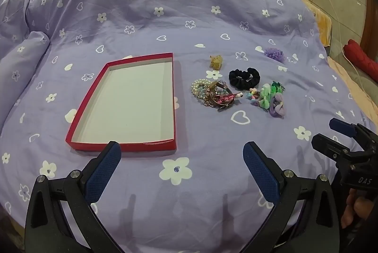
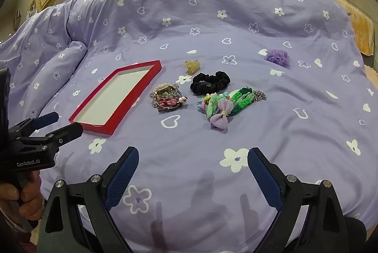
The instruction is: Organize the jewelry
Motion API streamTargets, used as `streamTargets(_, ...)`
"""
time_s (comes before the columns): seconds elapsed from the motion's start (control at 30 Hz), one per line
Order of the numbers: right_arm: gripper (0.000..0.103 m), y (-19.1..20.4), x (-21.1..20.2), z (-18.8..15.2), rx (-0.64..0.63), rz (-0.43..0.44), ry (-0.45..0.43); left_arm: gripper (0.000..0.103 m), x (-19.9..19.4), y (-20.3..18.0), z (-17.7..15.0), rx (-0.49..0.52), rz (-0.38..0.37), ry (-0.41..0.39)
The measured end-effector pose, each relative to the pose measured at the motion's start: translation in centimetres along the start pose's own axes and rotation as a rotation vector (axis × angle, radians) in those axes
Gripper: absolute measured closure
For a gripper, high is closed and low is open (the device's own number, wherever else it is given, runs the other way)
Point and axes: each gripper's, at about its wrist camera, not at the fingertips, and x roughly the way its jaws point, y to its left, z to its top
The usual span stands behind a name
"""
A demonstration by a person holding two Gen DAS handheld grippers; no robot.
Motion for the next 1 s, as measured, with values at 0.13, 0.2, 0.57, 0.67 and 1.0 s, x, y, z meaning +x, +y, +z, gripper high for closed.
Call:
streamTargets(0.13,0.008,0.03,-0.01,0.0,-0.002,-0.003,0.003,0.0,0.01,-0.02,0.01,0.0,0.001,0.0)
streamTargets(0.2,0.008,-0.01,-0.02,0.03,-0.001,-0.002,0.003,0.0,0.01,-0.02,0.01,0.0,0.001,0.0)
streamTargets(0.57,0.008,0.01,-0.1,0.15,-0.002,-0.001,-0.001,0.0,0.0,-0.06,0.05,0.0,0.001,0.001)
streamTargets(0.67,0.008,0.04,-0.07,0.17,-0.003,-0.001,-0.001,0.0,0.0,-0.01,0.04,0.001,0.001,0.001)
streamTargets(1.0,0.008,0.54,0.08,0.39,0.003,0.001,0.001,0.0,0.01,-0.07,0.02,0.002,-0.002,0.0)
